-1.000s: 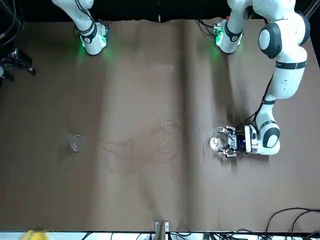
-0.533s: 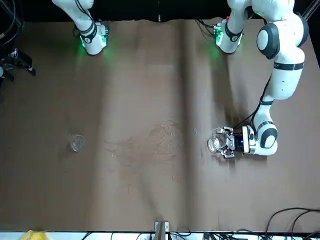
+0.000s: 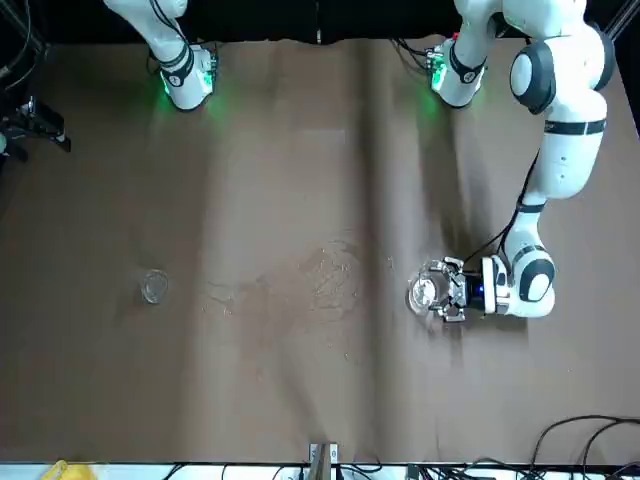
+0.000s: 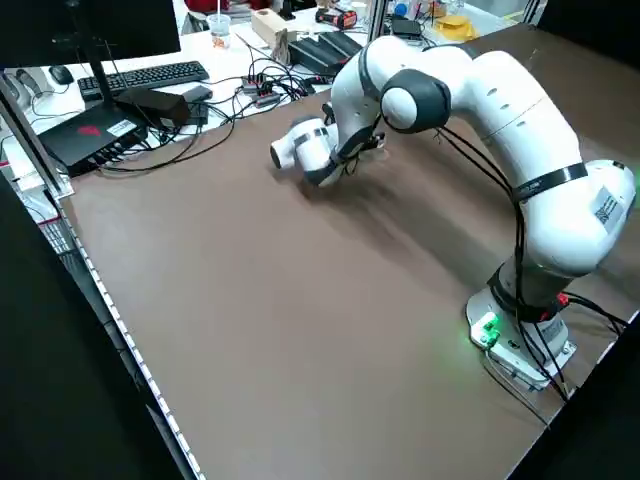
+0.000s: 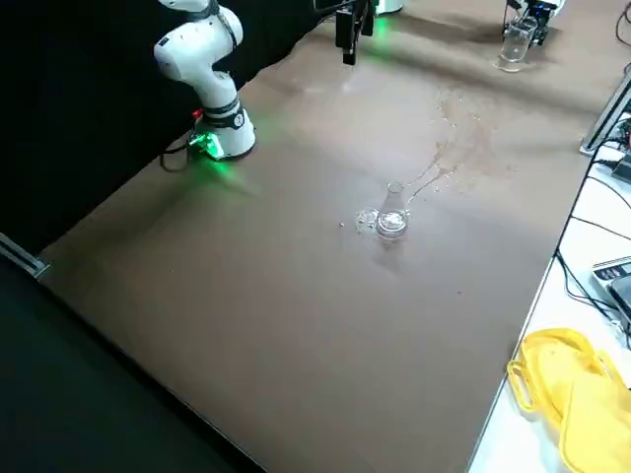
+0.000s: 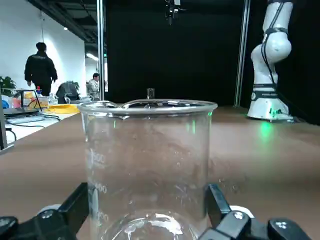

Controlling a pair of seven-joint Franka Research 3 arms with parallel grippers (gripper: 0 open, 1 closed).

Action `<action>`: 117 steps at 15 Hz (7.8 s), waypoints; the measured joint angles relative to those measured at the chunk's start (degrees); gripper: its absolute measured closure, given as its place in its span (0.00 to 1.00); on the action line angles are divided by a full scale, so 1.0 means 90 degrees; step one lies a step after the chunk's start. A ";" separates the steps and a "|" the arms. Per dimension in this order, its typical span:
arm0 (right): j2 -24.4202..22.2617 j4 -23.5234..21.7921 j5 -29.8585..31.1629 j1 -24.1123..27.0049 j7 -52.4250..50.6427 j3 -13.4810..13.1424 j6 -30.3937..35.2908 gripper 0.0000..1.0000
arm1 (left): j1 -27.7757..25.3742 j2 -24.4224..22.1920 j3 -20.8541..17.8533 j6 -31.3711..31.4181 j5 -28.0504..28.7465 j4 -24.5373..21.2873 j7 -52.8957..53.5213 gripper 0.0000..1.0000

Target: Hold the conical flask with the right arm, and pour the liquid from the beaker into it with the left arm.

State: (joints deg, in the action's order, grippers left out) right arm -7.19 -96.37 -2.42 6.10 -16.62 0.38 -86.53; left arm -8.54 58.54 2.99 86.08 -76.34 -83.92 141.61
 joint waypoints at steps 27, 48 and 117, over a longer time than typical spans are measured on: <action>0.0831 -0.0090 0.0008 -0.0209 -0.0967 -0.0033 -0.0564 0.00 | 0.2269 -0.3022 0.0019 0.1195 0.1362 0.0014 -0.4330 0.03; 0.3656 -0.0020 -0.4363 0.1871 -0.9611 -0.0079 -0.0964 0.00 | 0.2960 -0.3047 0.0019 0.1837 0.2149 -0.0033 -0.4648 0.03; 0.5718 0.0645 -0.8814 -0.1795 -1.2460 0.0112 -0.1878 0.61 | 0.3529 -0.3041 -0.0051 0.2242 0.3174 -0.0077 -0.5031 0.03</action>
State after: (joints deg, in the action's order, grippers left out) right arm 44.28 -90.56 -81.74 -10.05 -128.77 1.39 -103.43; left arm 23.22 31.18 2.53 106.26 -47.77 -84.61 96.33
